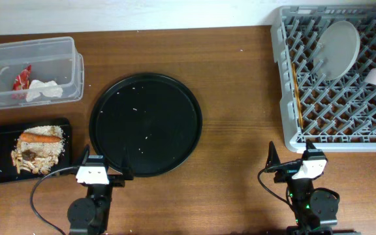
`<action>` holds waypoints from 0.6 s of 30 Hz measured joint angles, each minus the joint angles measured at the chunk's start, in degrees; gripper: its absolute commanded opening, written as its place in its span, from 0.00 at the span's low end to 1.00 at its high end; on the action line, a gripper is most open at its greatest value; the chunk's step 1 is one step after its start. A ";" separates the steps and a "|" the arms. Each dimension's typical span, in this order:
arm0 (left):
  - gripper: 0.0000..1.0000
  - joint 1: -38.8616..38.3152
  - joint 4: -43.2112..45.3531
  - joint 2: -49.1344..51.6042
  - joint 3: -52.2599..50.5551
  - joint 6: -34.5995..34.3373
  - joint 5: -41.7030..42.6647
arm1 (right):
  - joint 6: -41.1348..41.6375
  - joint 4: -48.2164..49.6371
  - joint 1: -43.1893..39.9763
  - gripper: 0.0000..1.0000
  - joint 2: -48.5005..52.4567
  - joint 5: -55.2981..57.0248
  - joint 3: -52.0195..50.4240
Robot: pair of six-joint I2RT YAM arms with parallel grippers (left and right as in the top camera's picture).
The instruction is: Sort waste into correct bins and load items into the dishwasher rack
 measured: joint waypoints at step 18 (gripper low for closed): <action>0.99 1.29 -7.82 -6.95 -0.17 0.20 -0.48 | -0.02 0.00 -0.02 0.98 0.00 0.00 0.00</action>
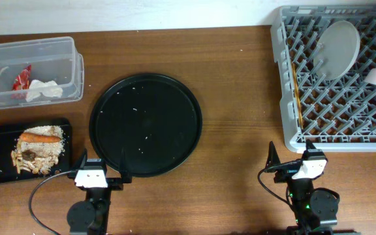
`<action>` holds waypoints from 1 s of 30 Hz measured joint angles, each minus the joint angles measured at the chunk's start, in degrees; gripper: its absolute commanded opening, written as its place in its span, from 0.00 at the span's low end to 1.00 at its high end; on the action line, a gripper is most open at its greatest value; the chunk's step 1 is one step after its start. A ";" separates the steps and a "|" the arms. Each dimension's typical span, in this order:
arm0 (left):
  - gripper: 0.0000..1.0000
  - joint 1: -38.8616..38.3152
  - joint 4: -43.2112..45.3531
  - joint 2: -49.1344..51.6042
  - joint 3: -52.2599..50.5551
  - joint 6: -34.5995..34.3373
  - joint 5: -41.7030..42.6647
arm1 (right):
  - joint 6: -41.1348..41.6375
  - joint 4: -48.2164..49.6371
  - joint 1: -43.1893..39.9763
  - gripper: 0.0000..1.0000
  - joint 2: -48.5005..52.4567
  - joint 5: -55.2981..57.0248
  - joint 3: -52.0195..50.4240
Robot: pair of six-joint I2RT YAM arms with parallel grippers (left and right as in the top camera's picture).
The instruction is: Sort waste into correct bins and load items into the dishwasher rack
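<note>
The grey dishwasher rack point(286, 78) at the back right holds a grey plate point(339, 47), wooden chopsticks point(296, 88), a white cup and a light blue cup. A clear plastic bin point(76, 62) at the back left contains a red wrapper point(22, 78) and a crumpled white tissue point(44, 89). In the black rectangular tray lie a carrot point(41, 138), rice and brown scraps. My left gripper point(103, 164) is open at the near rim of the round black tray point(145, 124). My right gripper point(290, 155) is open just in front of the rack.
The round black tray carries only a few white crumbs. Bare wooden table point(240, 98) lies between the round tray and the rack. Both arm bases sit at the table's front edge.
My left gripper has drawn back a little toward the table's front edge. The right arm and all objects are where they were.
</note>
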 measured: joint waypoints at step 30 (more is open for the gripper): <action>0.99 1.60 0.00 0.00 0.00 0.00 0.00 | 0.00 0.00 0.00 0.98 0.00 0.00 0.00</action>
